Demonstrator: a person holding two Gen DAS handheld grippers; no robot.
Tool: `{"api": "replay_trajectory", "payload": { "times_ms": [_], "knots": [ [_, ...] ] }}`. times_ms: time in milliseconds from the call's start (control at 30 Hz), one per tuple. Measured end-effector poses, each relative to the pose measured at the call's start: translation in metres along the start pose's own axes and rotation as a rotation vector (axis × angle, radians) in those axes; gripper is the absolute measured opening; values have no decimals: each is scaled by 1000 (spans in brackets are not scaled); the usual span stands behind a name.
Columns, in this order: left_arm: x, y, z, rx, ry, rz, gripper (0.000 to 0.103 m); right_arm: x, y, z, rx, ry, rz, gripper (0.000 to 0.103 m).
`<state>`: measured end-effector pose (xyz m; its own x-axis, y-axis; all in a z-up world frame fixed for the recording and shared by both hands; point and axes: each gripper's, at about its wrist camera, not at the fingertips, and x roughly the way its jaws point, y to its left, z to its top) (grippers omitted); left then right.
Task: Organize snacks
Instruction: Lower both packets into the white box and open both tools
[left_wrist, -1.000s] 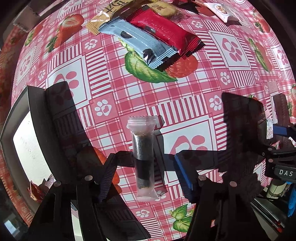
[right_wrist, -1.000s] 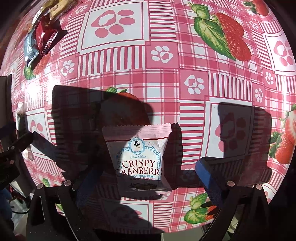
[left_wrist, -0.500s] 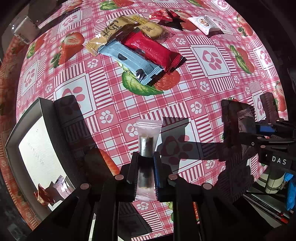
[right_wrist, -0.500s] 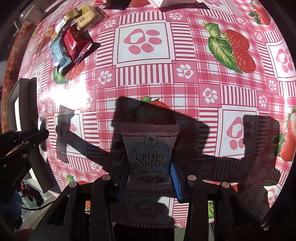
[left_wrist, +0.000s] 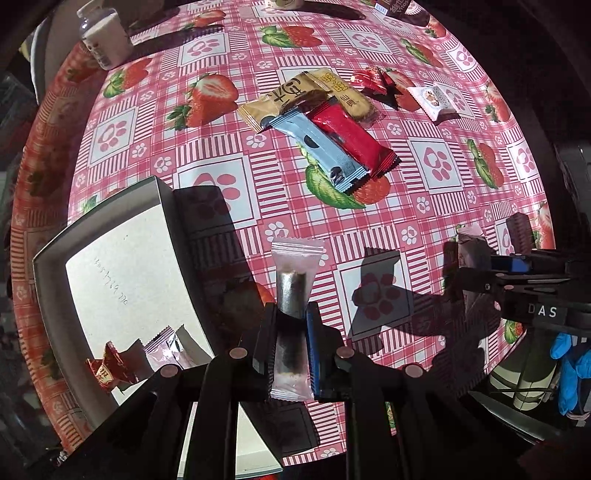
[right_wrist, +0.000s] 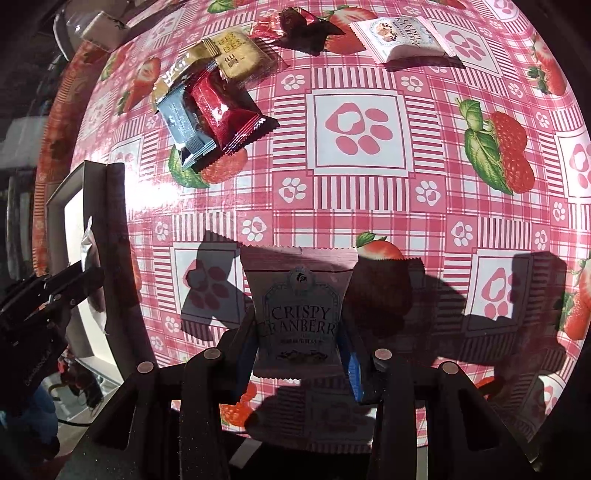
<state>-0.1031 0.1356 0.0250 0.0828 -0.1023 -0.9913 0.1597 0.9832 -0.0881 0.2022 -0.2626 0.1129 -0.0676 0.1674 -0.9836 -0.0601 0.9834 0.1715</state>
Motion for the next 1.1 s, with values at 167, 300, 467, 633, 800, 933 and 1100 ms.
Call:
{"api": "replay_trajectory", "payload": {
  "times_ms": [167, 300, 467, 633, 800, 933, 1100],
  "knots": [
    [-4, 21, -8, -56, -21, 7, 17, -4, 30, 14, -49, 0, 6, 42],
    [-9, 37, -13, -97, -33, 14, 17, -5, 65, 20, -93, -1, 9, 42],
    [-17, 65, -23, -145, -45, 36, 17, -4, 103, 31, -157, 0, 15, 42],
    [-22, 91, -32, -180, -53, 77, 17, 2, 146, 32, -221, -1, 24, 42],
    [-23, 112, -41, -211, -50, 100, 17, 11, 181, 32, -287, -1, 38, 42],
    [-20, 125, -49, -231, -40, 110, 17, 18, 215, 37, -327, 0, 52, 42],
    [-20, 137, -58, -245, -38, 116, 17, 37, 264, 50, -369, 2, 66, 42]
  ]
}}
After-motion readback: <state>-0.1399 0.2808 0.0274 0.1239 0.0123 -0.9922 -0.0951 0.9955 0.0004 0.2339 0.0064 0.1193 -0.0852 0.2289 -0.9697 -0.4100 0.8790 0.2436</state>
